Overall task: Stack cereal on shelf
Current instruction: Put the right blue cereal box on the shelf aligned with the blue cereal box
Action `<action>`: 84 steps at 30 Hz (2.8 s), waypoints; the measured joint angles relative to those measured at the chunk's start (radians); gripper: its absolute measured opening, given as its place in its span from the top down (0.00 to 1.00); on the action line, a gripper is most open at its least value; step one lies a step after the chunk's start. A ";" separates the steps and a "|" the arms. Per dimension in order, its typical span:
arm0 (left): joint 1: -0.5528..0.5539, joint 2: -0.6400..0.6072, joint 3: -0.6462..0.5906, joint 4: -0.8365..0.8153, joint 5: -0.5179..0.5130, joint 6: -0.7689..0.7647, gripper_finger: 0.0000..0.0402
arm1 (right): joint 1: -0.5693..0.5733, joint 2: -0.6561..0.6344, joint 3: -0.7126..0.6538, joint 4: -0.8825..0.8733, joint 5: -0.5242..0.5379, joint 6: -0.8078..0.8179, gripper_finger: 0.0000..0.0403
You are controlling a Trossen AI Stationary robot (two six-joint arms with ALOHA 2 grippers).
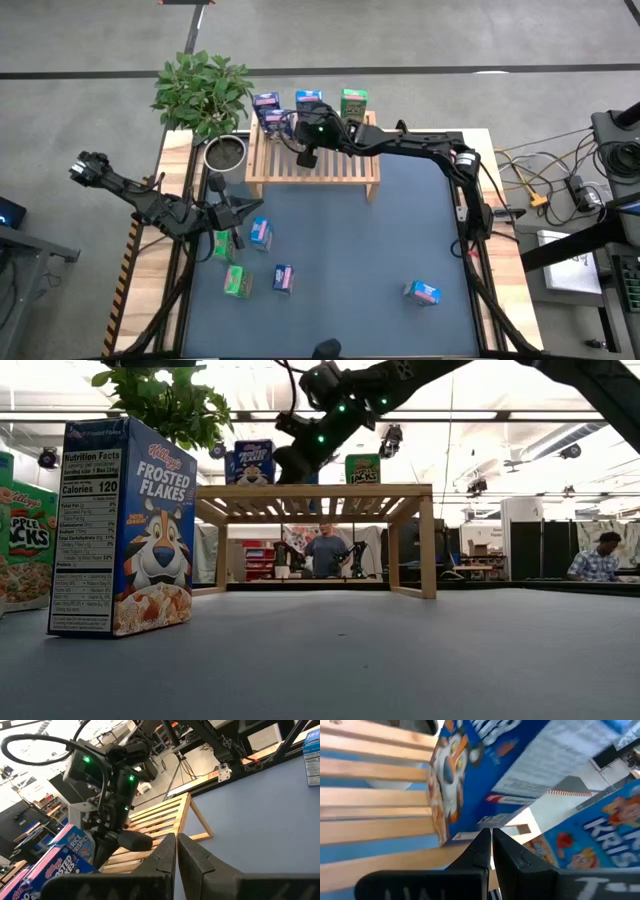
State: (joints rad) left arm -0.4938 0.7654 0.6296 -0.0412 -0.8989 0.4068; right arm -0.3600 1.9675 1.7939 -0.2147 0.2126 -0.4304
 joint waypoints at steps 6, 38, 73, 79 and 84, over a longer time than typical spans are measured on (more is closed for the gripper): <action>0.000 0.000 0.000 0.001 0.000 -0.007 1.00 | 0.028 -0.024 0.053 -0.134 0.104 -0.026 0.98; 0.909 0.603 1.043 -0.921 0.866 0.009 0.84 | 0.183 -0.797 -0.713 0.001 -0.059 0.023 0.98; 1.160 0.874 1.238 -1.090 0.956 0.212 0.46 | 0.153 -0.821 -0.811 0.010 -0.064 -0.042 0.98; 1.160 0.874 1.218 -1.079 0.957 0.211 0.52 | 0.150 -0.821 -0.811 0.010 -0.064 -0.042 0.98; 1.160 0.873 1.211 -1.078 0.957 0.208 0.59 | 0.150 -0.821 -0.811 0.010 -0.064 -0.041 0.98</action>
State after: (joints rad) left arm 0.6659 1.6381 1.8404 -1.1192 0.0578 0.6150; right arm -0.2104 1.1465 0.9833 -0.2042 0.1490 -0.4717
